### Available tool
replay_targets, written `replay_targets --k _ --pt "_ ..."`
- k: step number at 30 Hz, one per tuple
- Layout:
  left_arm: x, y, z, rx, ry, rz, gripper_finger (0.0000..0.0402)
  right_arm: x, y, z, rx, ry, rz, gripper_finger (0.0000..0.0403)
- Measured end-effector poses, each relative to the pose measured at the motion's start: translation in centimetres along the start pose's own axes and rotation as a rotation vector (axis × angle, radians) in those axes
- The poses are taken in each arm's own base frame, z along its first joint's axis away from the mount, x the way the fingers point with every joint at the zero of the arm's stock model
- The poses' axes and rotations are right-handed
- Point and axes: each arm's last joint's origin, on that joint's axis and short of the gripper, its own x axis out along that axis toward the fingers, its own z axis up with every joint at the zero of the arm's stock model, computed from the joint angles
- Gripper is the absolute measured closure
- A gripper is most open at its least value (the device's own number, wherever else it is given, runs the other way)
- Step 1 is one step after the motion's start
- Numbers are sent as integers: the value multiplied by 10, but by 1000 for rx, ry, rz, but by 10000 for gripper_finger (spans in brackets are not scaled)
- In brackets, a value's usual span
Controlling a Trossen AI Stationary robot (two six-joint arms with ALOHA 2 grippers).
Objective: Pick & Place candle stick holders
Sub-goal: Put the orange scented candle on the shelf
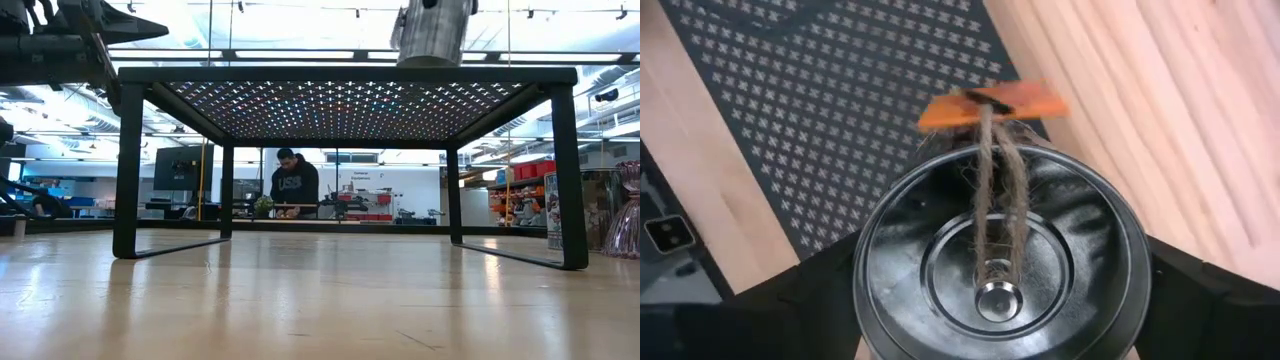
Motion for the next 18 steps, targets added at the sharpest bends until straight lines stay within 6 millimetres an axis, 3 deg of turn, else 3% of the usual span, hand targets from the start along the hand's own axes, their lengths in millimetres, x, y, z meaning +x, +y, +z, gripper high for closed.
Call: replay_targets --k 10,18 --pt "0 0 0 2 0 0 16 11 8 2 17 4 -60 67" --pt "0 0 0 3 -1 0 16 36 21 25 -30 -28 7 67"
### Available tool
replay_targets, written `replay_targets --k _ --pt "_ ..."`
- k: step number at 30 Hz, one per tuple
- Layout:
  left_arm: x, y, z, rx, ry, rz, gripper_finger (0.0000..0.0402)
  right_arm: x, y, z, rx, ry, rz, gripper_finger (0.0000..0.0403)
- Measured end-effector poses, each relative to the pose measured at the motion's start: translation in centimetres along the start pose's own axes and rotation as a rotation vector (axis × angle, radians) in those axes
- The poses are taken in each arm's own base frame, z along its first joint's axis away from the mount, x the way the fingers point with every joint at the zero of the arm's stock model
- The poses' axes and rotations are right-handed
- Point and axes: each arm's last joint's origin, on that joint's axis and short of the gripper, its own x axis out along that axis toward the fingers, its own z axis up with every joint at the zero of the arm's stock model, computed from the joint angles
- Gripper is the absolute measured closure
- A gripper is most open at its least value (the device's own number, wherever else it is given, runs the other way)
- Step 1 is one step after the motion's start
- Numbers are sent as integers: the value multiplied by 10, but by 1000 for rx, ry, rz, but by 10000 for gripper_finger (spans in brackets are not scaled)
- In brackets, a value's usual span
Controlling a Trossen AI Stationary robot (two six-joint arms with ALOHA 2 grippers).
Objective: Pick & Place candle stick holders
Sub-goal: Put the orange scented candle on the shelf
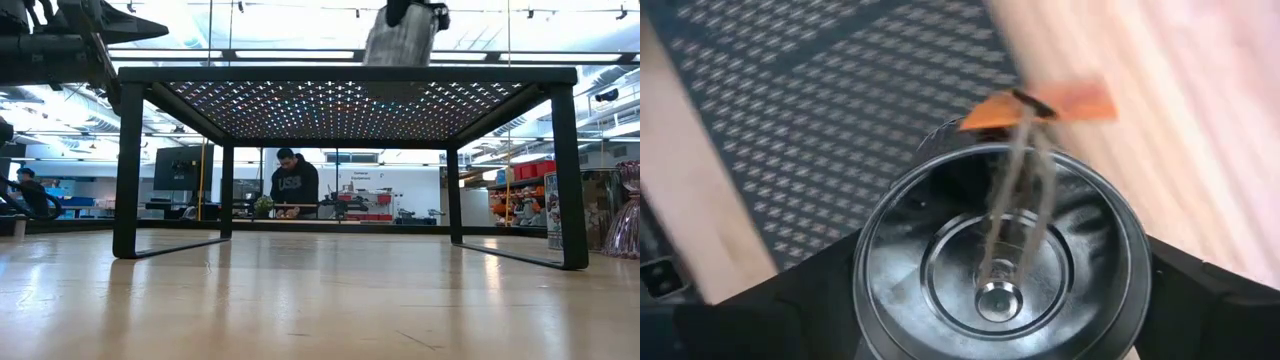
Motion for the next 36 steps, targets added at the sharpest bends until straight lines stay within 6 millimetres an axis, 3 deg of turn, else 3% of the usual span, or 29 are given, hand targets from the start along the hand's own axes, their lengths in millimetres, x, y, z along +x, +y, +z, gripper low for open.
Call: replay_targets --k 3,12,18,36 --pt "0 0 0 -4 0 -1 16 10 8 13 -47 3 21 67" --pt "0 0 0 -4 -3 -1 16 7 22 52 -157 -104 21 67" --pt "0 0 0 -3 -3 -1 16 16 17 44 -195 12 -44 67" --pt "0 0 0 -1 -4 -1 16 14 24 49 -173 -68 6 67"
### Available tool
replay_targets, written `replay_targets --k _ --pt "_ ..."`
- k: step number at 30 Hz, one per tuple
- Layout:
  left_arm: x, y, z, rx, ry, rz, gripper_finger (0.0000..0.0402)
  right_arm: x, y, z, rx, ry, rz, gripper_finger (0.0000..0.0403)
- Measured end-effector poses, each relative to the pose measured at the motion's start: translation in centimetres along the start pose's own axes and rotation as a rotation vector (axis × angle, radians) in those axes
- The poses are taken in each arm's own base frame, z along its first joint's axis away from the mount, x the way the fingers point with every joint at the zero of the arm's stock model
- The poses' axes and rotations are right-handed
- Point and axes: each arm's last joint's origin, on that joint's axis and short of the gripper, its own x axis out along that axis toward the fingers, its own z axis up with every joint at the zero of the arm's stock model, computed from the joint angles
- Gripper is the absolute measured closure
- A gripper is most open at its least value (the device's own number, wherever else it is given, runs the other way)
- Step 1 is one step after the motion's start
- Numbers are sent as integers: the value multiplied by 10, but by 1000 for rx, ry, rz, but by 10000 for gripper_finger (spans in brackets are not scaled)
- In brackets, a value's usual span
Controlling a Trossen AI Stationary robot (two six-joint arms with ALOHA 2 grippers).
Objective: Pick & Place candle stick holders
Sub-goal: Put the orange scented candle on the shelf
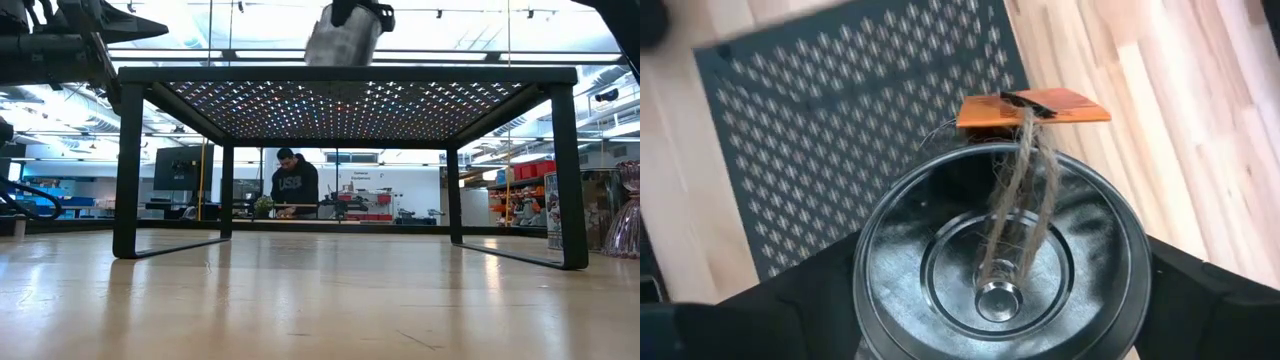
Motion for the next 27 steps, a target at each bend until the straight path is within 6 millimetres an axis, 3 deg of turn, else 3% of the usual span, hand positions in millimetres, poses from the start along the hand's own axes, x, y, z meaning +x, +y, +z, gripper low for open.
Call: replay_targets --k 7,16,27 --pt "0 0 0 0 0 0 16 5 6 15 0 -118 75 67" --pt "0 0 0 -5 -5 -1 16 47 12 26 -29 -75 87 67" --pt "0 -1 1 -6 -14 -8 16 50 4 30 -32 -87 70 67"
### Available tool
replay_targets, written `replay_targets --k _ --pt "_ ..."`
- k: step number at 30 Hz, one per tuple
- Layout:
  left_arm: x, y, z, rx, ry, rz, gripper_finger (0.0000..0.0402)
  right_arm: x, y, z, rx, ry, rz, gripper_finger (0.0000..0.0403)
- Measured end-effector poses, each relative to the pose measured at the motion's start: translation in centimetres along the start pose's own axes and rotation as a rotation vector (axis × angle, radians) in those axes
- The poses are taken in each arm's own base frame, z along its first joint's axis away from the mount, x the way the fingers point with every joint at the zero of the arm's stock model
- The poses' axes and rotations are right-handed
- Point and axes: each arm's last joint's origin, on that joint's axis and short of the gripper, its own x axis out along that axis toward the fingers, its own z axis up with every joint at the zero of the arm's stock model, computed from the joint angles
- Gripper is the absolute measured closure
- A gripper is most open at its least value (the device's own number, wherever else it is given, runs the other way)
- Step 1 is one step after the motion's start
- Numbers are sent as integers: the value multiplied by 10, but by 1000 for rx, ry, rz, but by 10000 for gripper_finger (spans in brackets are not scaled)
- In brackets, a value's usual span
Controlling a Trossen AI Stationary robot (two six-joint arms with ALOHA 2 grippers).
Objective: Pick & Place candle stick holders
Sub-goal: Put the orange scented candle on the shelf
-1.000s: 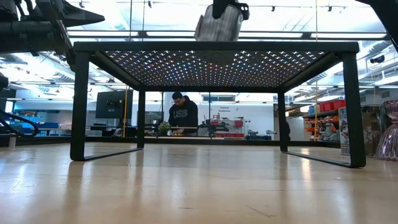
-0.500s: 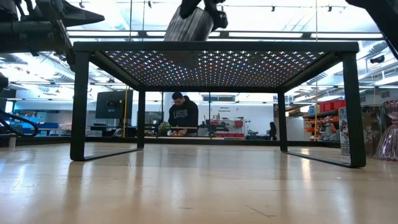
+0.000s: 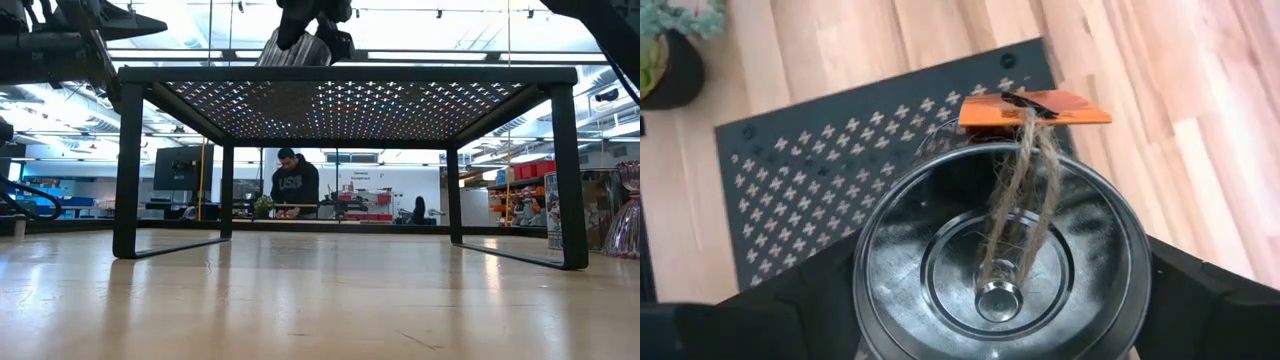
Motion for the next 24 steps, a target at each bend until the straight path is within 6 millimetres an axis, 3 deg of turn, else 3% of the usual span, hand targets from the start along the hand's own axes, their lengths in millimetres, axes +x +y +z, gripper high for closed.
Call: replay_targets --k 5,11,24 --pt "0 0 0 1 1 0 16 0 -1 0 -12 -11 -37 66" --pt "0 0 0 0 1 0 16 0 0 1 -12 -10 -13 14" --pt "0 0 0 0 1 0 16 2 -1 7 -27 -75 -51 25"
